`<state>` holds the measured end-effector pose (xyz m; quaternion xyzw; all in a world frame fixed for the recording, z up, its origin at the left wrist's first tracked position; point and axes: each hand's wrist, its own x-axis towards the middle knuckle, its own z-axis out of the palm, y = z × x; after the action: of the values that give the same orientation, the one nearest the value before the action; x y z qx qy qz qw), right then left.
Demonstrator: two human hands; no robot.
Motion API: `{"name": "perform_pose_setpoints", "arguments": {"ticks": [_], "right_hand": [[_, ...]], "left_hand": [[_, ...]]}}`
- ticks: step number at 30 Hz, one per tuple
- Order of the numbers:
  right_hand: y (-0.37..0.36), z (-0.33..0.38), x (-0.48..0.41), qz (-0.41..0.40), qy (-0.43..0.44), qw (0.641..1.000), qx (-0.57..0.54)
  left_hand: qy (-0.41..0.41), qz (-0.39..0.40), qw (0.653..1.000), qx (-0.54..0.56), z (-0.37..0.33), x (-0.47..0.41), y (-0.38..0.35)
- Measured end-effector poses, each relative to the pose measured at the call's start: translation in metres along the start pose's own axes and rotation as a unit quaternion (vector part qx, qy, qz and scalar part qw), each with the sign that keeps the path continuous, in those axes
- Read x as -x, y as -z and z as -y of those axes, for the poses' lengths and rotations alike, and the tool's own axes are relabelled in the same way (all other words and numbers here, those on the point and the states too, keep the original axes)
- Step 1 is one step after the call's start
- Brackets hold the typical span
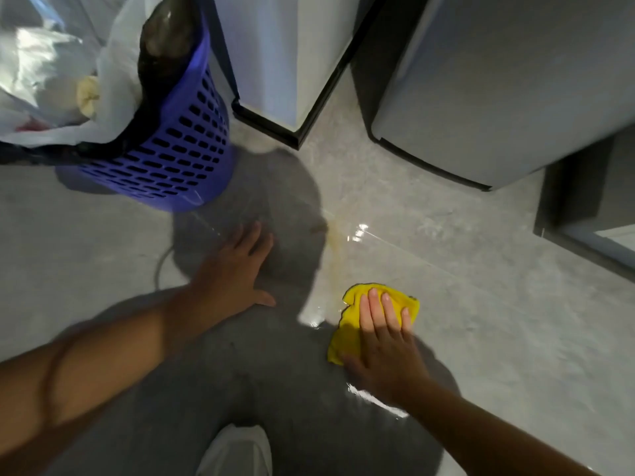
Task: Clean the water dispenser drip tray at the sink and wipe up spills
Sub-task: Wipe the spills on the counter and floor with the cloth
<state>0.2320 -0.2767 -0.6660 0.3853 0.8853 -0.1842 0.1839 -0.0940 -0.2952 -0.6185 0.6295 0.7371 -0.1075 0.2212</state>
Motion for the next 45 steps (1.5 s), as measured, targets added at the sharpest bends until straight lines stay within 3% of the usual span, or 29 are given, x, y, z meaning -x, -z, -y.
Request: {"name": "perform_pose_setpoints", "arguments": {"ticks": [3, 6, 8, 13, 16, 19, 24, 30, 32, 35, 38, 40, 45], "right_hand": [[0.017, -0.007, -0.026, 0.004, -0.029, 1.000, -0.008], [0.055, -0.022, -0.098, 0.023, -0.111, 0.993, -0.041], [0.080, -0.027, -0.151, 0.027, -0.122, 0.992, -0.028], [0.104, 0.010, -0.209, 0.025, 0.009, 0.999, 0.019], [0.084, 0.022, -0.174, 0.025, 0.108, 0.990, 0.092], [0.053, 0.011, -0.102, -0.005, 0.138, 0.985, 0.104], [0.020, -0.022, -0.022, 0.045, 0.059, 0.996, 0.050], [0.077, -0.021, -0.150, 0.020, -0.111, 0.993, -0.016], [0.093, -0.004, -0.195, 0.017, -0.111, 0.994, -0.011], [0.099, 0.045, -0.214, 0.000, -0.022, 1.000, 0.009], [0.078, 0.078, -0.177, -0.021, 0.104, 0.992, 0.071], [0.056, 0.079, -0.130, -0.042, 0.152, 0.986, 0.057], [0.000, 0.033, 0.004, 0.032, 0.081, 0.995, 0.040]], "left_hand": [[-0.017, 0.009, 1.000, 0.014, 0.009, 0.000, 0.002], [-0.038, 0.014, 0.999, 0.025, 0.028, 0.003, 0.007], [-0.025, 0.008, 0.999, 0.036, 0.036, 0.008, 0.008], [-0.010, 0.021, 0.998, 0.055, 0.048, 0.020, -0.001], [-0.029, 0.043, 0.998, 0.043, 0.053, 0.018, 0.001], [-0.026, 0.034, 0.999, 0.020, 0.046, 0.017, 0.005], [-0.023, 0.012, 1.000, 0.014, 0.041, 0.021, 0.007], [-0.026, 0.016, 0.999, 0.028, 0.045, 0.020, 0.004], [-0.031, 0.019, 0.999, 0.039, 0.049, 0.019, 0.003], [-0.058, 0.028, 0.997, 0.041, 0.060, 0.018, 0.004], [-0.082, 0.047, 0.994, 0.048, 0.077, 0.016, 0.011], [-0.081, 0.044, 0.995, 0.046, 0.081, 0.018, 0.013], [-0.100, 0.043, 0.992, 0.059, 0.060, 0.026, 0.004]]}}
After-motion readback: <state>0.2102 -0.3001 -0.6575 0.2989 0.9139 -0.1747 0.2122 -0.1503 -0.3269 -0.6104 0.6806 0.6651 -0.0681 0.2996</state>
